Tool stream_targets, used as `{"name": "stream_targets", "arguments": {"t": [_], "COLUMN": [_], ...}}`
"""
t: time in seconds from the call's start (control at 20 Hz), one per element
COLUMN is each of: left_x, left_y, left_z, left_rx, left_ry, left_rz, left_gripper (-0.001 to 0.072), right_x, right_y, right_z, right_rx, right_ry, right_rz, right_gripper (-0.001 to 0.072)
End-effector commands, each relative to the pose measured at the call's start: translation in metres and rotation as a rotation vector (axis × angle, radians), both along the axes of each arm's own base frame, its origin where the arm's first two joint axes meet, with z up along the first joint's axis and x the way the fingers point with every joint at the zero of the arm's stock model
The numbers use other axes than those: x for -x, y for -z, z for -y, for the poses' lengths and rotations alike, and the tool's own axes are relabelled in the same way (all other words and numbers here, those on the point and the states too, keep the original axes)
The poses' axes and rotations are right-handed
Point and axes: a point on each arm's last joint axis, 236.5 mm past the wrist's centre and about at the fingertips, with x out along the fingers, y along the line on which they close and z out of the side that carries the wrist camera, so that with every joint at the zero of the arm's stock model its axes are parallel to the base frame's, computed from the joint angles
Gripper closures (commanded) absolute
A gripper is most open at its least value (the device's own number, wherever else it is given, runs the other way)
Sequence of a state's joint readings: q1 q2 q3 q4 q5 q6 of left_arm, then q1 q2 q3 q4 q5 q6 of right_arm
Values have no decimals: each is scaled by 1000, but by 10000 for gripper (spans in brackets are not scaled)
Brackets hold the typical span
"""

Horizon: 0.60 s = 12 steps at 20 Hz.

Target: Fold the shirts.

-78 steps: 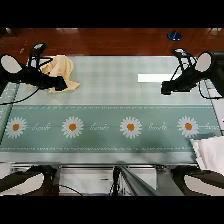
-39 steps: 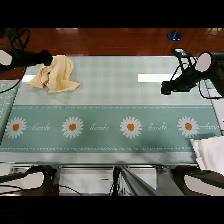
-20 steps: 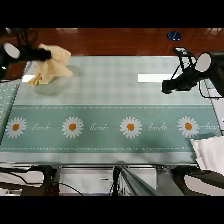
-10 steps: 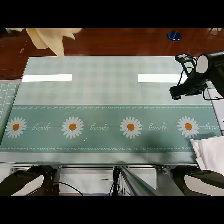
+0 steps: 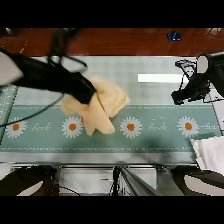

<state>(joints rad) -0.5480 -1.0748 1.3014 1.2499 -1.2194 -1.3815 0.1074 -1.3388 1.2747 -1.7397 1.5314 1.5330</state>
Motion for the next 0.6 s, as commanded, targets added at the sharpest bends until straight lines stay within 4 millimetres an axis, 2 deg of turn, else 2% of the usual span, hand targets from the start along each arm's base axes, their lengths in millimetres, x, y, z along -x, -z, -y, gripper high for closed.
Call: {"name": "stream_targets", "arguments": {"t": [0.0, 0.05, 0.1, 0.15, 0.2, 0.25, 0.3, 0.35, 0.4, 0.45, 0.5, 0.55], "left_x": [6, -3, -13, -22, -32, -44, -56, -67, -78, -89, -97, -101], "left_y": [93, 97, 93, 80, 64, 41, 15, -14, -39, -60, -71, -73], "left_z": [5, 5, 7, 11, 14, 14, 12, 3, -14, -42, -74, -113], "left_rx": [-43, -28, -8, 22, 48, 74, 98, 116, 103, 58, 5, -48], "left_ry": [-32, -57, -72, -84, -93, -105, -120, -142, -169, -211, -276, -369], "left_rz": [-84, -62, -34, 7, 48, 99, 149, 192, 235, 278, 285, 254], "left_gripper": [665, 665, 664, 662, 586, 259, -13, -13, -13, -13, -4, 51], "right_x": [5, 4, 4, 3, 2, 1, 0, -1, -1, -1, -1, -1], "right_y": [2, 2, 2, 2, 2, 3, 3, 3, 2, 2, 2, 3], "right_z": [-15, -17, -19, -20, -20, -20, -20, -20, -19, -19, -19, -20], "right_rx": [-62, -74, -82, -83, -83, -84, -84, -83, -83, -82, -83, -83], "right_ry": [5, 4, 3, -1, -4, -7, -8, -9, -10, -13, -13, -14], "right_rz": [-19, -17, -16, -13, -9, -4, 1, 3, 2, 1, 2, 4], "right_gripper": [111, 111, 111, 111, 112, 111, 111, 111, 111, 111, 111, 111]}}
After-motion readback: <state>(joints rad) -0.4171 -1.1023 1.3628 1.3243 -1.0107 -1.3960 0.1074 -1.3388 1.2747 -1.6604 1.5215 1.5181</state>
